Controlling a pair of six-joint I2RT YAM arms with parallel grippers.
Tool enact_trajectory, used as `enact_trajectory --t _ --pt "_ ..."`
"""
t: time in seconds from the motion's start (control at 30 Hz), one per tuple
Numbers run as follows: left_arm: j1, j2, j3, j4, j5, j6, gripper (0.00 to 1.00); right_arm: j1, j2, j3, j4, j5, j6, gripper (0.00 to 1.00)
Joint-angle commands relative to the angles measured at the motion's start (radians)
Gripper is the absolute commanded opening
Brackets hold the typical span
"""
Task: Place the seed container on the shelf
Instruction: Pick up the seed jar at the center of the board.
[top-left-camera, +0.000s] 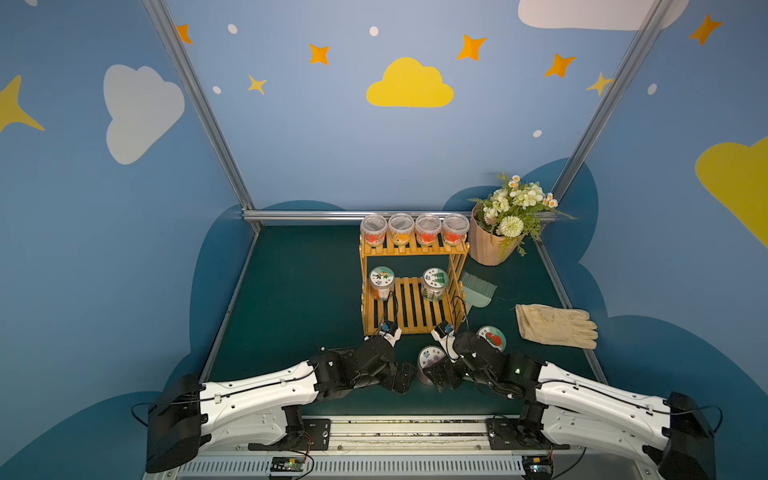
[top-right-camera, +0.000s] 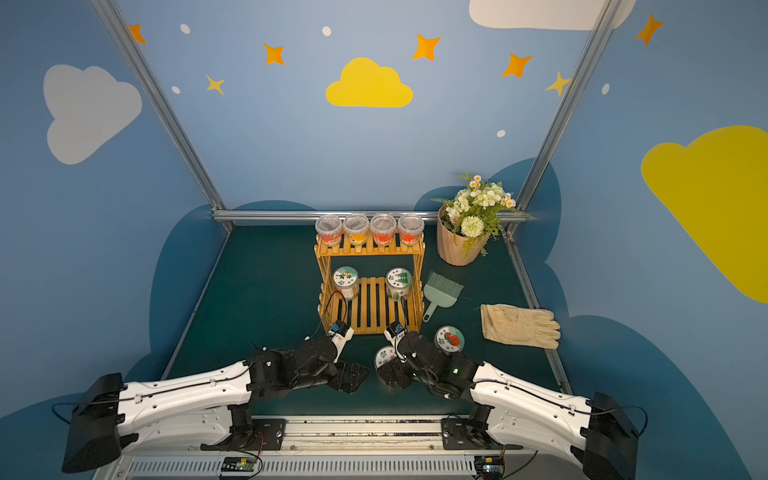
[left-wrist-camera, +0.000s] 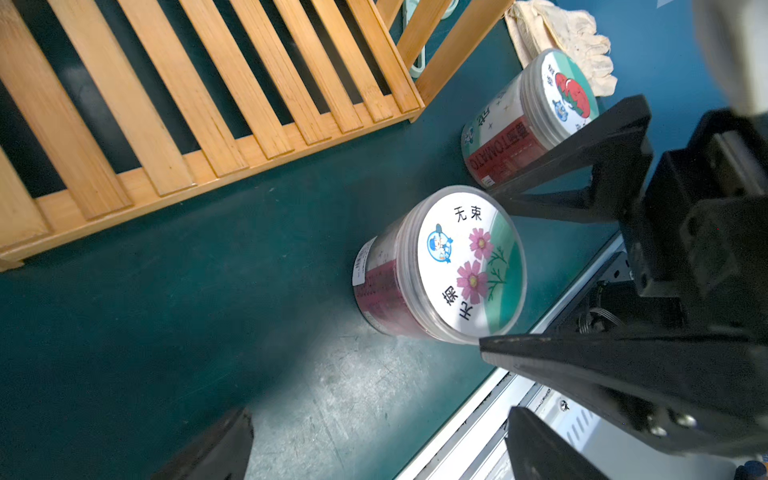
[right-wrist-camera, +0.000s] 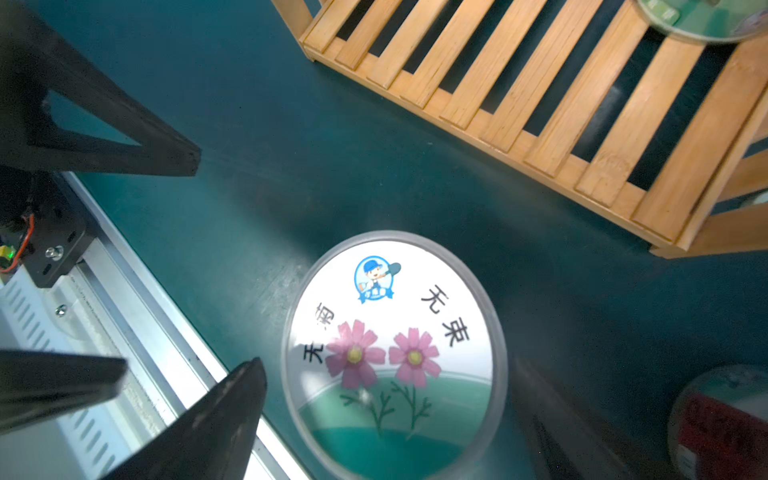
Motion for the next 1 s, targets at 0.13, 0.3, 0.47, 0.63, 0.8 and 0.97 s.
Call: enact_trajectory --t 0.13,0.3,0.47,0.63,0.8,0.97 --pt "0.004 0.053 0.041 0.016 0.030 0.014 1.00 -0.003 0.034 -0.004 0.004 0.036 -0.050 0.98" --pt "0.004 0.069 0.039 0.028 0.040 0.037 1.00 -0.005 0.065 0.012 0.003 0.033 -0.053 0.95" --pt "0.003 0.068 0.035 0.024 0.041 0.058 1.00 -0.005 0.050 0.021 -0.004 0.038 -0.051 0.87" --pt "0.005 0.037 0.037 0.006 0.017 0.079 1.00 -0.005 0.002 0.011 0.020 0.052 -0.043 0.84" --pt "0.023 -0.027 0.038 -0.026 -0.026 0.090 1.00 -0.005 -0.061 0.011 0.054 0.085 -0.026 0.84" --pt "0.080 -0.130 -0.006 -0.016 -0.003 0.064 1.00 -0.015 -0.089 0.019 0.092 0.175 0.073 0.84"
